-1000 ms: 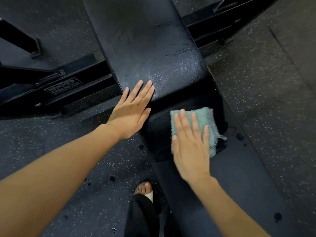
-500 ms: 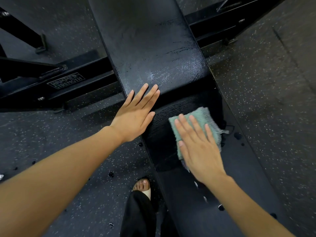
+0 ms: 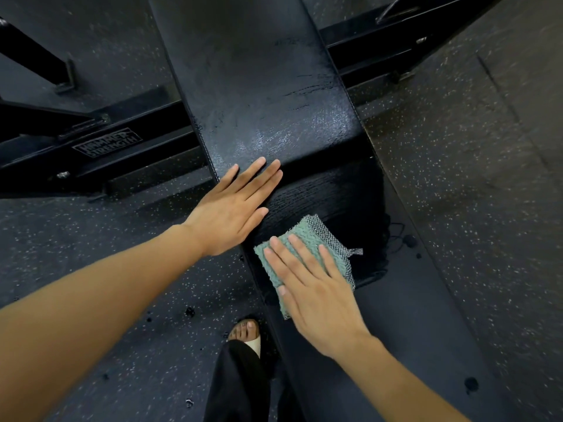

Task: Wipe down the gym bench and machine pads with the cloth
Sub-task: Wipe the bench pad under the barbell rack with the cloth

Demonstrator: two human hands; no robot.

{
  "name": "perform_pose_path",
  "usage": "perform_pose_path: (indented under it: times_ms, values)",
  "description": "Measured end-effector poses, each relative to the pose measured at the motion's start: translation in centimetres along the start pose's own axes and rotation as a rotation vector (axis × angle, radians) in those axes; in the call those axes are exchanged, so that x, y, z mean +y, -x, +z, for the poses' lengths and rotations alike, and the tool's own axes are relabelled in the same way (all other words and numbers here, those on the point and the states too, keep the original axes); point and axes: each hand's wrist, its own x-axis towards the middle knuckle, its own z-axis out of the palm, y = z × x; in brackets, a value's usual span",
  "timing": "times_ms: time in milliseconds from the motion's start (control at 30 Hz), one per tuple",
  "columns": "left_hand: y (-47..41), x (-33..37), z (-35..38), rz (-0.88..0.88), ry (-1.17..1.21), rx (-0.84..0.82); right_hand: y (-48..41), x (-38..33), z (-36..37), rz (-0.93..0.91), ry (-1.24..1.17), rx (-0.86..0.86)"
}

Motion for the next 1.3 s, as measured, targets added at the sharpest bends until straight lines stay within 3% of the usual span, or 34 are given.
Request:
perform_pose_path:
  times_ms: [100,267,433,733,1133,1300]
  values:
    - [-0.2,0.1,-0.3,0.057,0.005,-0.009,0.2,3.2,-0.6,0.008,0.019,0.006]
    - [-0.7,1.2,-0.4,0.097,0.012,-0.026,0.6,8.5,-1.8,0.200,-0.024,0.044]
    - [-1.8,3.9,0.3,0.160,0.022,-0.020,0.9,7.6,-1.7,0.371,-0.091,0.130]
    - [-2.2,4.8,0.8,0.152,0.000,0.008,5.4,7.3,-0.9,0.218,-0.069,0.075]
    - [-2.3,4.8,1.1,0.131,0.010,0.017,-6.2,13.5,-3.8,0.218,-0.073,0.091]
    - [-2.3,4.9,1.1,0.125,0.000,0.024,-5.2,13.4,-3.7,0.205,-0.077,0.098]
